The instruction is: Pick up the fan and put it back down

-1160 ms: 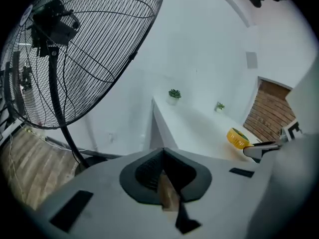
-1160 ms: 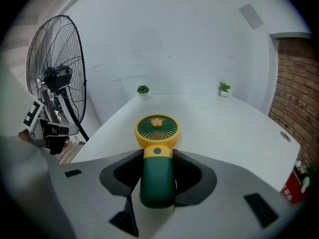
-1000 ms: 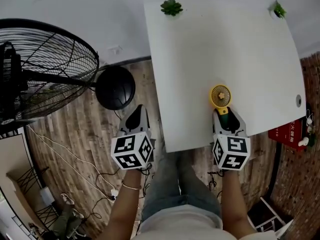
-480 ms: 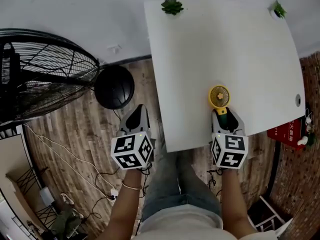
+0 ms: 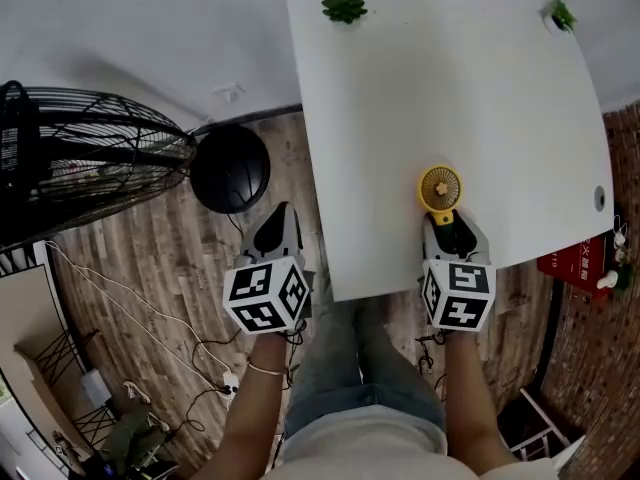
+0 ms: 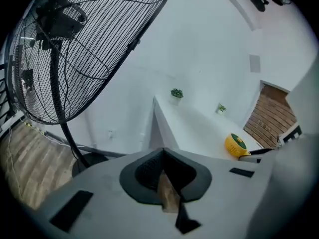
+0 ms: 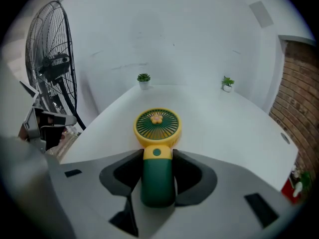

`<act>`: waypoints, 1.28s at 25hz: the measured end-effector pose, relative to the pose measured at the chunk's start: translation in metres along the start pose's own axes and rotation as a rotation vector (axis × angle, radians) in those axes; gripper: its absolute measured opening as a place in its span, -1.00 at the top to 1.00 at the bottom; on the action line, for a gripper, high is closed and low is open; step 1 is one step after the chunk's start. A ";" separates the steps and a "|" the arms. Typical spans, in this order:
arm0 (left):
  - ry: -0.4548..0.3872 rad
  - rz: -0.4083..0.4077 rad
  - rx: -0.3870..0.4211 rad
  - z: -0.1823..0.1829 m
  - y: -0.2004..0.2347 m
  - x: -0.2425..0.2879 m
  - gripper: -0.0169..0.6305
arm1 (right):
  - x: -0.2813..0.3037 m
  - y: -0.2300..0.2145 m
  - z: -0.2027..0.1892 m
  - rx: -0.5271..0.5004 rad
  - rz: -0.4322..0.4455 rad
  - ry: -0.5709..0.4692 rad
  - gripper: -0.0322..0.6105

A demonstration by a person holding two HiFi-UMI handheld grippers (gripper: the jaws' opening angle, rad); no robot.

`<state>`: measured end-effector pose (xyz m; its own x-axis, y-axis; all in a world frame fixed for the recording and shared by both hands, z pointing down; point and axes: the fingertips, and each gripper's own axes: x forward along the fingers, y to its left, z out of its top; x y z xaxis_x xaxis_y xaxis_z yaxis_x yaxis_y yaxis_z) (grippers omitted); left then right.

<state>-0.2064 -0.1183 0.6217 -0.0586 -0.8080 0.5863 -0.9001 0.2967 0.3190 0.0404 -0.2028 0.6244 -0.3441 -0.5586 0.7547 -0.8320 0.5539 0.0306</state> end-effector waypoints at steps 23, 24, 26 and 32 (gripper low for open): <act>-0.078 -0.047 0.017 0.042 -0.036 -0.022 0.91 | -0.039 -0.005 0.034 -0.013 0.015 -0.097 0.19; -0.088 -0.053 0.022 0.048 -0.040 -0.024 0.91 | -0.044 -0.008 0.039 -0.010 0.013 -0.109 0.19; -0.116 -0.068 0.038 0.065 -0.051 -0.026 0.91 | -0.052 -0.016 0.055 0.002 0.005 -0.148 0.20; -0.237 -0.112 0.108 0.127 -0.081 -0.040 0.91 | -0.093 -0.055 0.114 0.036 -0.066 -0.320 0.26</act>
<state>-0.1858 -0.1741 0.4779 -0.0441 -0.9329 0.3575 -0.9468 0.1532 0.2829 0.0686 -0.2517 0.4775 -0.4035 -0.7612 0.5078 -0.8699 0.4912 0.0451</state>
